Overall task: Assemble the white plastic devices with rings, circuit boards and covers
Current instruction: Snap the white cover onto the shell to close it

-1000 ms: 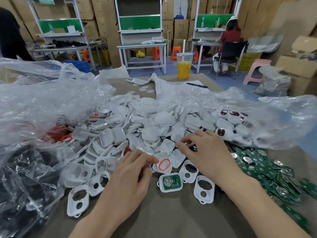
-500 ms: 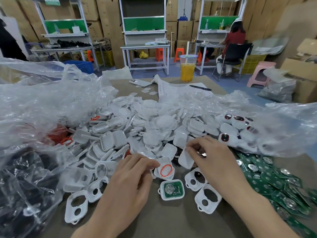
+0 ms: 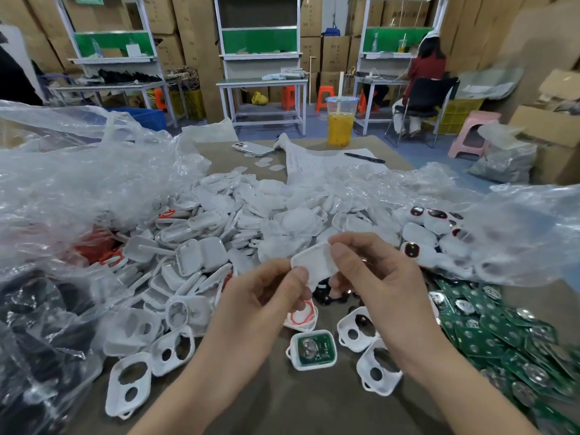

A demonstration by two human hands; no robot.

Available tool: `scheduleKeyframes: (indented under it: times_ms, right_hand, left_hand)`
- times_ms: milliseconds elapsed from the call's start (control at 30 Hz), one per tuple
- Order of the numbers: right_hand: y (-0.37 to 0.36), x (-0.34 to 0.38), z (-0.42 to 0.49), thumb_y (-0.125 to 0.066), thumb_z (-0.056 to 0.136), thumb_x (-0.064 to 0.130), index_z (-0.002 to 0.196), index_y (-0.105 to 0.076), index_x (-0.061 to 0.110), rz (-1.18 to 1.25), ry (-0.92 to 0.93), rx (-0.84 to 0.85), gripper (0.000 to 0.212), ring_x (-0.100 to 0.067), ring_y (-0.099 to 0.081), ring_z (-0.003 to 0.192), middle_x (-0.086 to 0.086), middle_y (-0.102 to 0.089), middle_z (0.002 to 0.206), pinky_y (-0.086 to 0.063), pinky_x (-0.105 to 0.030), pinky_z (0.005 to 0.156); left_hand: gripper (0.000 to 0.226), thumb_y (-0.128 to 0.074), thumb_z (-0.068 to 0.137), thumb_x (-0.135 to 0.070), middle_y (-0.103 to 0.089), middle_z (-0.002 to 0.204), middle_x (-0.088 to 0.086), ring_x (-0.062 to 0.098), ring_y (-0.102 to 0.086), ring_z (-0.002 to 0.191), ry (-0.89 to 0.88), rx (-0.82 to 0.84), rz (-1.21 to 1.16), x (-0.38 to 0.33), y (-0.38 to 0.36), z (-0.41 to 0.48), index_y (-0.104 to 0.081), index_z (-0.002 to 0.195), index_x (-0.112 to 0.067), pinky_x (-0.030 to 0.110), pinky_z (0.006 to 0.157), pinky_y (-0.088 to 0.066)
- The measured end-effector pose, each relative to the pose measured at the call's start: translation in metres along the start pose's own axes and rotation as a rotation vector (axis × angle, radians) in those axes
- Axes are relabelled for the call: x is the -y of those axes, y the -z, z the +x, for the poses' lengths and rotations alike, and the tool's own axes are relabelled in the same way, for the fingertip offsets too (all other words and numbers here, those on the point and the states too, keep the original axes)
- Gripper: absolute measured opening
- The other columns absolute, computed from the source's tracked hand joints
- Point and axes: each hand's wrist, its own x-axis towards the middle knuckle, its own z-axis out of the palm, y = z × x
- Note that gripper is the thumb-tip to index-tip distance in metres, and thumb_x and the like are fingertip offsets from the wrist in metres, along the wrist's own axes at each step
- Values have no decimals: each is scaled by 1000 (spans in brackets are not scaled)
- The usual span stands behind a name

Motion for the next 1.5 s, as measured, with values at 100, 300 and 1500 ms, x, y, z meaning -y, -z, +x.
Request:
scheduleKeyframes:
  times_ms: [100, 300, 1500]
  right_hand:
    - [-1, -4, 3, -80, 75, 40, 99, -79, 27, 171, -147, 45, 27, -12, -67, 67, 0, -71, 74, -55, -19, 68]
    - [2, -10, 5, -91, 67, 35, 105, -79, 16, 370, -241, 144, 44, -12, -69, 74, -3, -71, 82, -57, -22, 73]
    - [6, -8, 3, -82, 77, 26, 92, -77, 25, 234, -273, 207, 16, -20, -74, 74, -1, -71, 79, -59, -23, 68]
  left_hand:
    - [29, -60, 87, -40, -70, 69, -4, 5, -62, 66, 52, -1, -62, -1, 1, 3, -74, 79, -17, 12, 66, -48]
    - [33, -57, 95, -33, -68, 65, -3, 2, -58, 59, 111, -21, -147, -2, 3, 1, -74, 73, -17, 6, 53, -39]
    - [24, -63, 86, -32, -63, 70, 2, 12, -59, 69, 34, -34, -292, 6, 5, -2, -78, 104, -31, 20, 68, -52]
